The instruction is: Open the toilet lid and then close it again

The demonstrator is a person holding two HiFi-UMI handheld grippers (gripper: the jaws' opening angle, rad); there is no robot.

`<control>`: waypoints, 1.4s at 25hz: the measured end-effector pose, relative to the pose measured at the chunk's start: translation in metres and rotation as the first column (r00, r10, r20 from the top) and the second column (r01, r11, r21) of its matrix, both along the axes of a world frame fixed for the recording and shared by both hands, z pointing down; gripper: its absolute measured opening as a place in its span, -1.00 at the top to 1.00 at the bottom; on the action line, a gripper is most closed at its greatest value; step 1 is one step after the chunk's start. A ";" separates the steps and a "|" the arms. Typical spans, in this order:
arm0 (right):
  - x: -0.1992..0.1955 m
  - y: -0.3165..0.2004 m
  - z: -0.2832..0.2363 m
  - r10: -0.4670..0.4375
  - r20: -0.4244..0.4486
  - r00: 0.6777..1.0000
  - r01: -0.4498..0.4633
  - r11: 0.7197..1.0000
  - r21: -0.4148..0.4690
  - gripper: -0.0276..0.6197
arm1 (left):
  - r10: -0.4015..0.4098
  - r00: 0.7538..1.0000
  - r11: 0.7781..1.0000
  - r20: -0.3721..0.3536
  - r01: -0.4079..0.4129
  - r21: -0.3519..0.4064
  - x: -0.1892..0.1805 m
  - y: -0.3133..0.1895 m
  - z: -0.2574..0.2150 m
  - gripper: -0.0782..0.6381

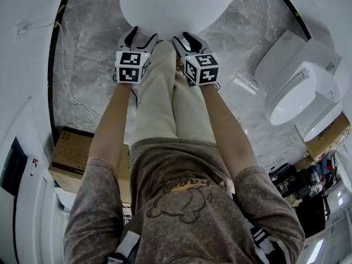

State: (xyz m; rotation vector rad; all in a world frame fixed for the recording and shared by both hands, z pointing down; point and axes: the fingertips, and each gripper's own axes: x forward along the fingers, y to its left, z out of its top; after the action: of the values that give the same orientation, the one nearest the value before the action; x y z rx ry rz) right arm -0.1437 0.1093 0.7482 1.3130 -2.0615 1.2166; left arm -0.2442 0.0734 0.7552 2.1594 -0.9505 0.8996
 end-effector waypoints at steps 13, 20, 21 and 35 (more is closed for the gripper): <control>-0.002 0.001 0.031 -0.015 -0.022 1.000 0.015 0.999 -0.029 0.40 | -0.040 0.998 0.998 0.056 0.043 -0.046 0.000 -0.002 0.032 -0.05; 0.033 -0.032 -0.058 0.003 -0.039 0.999 0.000 0.996 0.086 0.47 | -0.053 0.999 0.998 -0.010 0.054 0.020 0.019 -0.029 -0.060 -0.01; 0.040 -0.038 -0.077 0.009 -0.048 0.999 -0.004 0.994 0.107 0.47 | -0.047 0.999 0.998 -0.024 0.048 0.040 0.024 -0.035 -0.081 -0.01; 0.084 -0.067 -0.391 0.100 -0.039 0.994 -0.069 0.878 0.473 0.47 | 0.125 0.966 0.919 -0.225 -0.027 0.394 0.075 -0.082 -0.418 -0.01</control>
State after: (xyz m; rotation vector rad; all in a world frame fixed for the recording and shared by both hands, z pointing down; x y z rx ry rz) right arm -0.0592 0.0426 0.3576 1.6424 -2.3669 0.7061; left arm -0.1690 -0.0083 0.3369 2.5862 -0.9867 0.4849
